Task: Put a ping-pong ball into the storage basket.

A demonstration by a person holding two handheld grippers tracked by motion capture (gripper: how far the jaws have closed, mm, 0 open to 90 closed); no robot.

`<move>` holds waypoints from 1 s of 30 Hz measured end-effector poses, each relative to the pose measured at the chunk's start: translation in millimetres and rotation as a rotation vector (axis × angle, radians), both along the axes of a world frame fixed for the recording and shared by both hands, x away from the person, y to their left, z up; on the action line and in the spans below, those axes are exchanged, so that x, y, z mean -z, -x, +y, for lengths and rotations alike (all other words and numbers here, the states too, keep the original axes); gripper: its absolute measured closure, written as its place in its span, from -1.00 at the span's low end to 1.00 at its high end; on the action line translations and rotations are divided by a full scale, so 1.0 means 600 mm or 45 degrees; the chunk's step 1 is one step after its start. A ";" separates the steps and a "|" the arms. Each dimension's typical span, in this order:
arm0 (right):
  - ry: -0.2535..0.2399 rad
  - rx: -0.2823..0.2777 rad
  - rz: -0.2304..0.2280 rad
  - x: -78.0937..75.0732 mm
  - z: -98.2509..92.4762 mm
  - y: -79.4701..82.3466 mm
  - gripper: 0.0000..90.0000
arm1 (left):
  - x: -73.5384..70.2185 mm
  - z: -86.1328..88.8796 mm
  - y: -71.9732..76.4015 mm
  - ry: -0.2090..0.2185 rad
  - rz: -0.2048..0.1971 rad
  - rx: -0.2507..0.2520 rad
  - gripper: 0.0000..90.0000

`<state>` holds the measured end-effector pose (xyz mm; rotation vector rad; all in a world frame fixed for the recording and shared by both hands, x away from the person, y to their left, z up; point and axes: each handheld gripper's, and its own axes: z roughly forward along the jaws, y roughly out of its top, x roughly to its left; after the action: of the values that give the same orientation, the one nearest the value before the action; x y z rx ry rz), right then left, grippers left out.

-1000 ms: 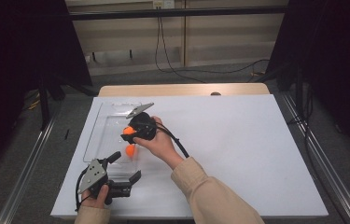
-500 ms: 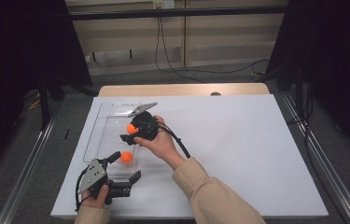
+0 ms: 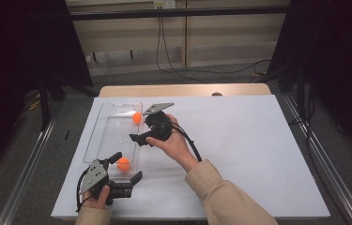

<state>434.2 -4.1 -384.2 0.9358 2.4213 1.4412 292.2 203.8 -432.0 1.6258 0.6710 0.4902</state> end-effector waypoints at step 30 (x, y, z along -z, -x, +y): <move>-0.040 0.063 -0.049 0.010 -0.115 0.036 -0.86 | 0.001 -0.002 0.001 -0.002 0.008 -0.003 -0.98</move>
<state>412.8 -73.1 -390.0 0.9588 2.3380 1.4704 291.9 202.4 -432.6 1.6287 0.6775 0.4881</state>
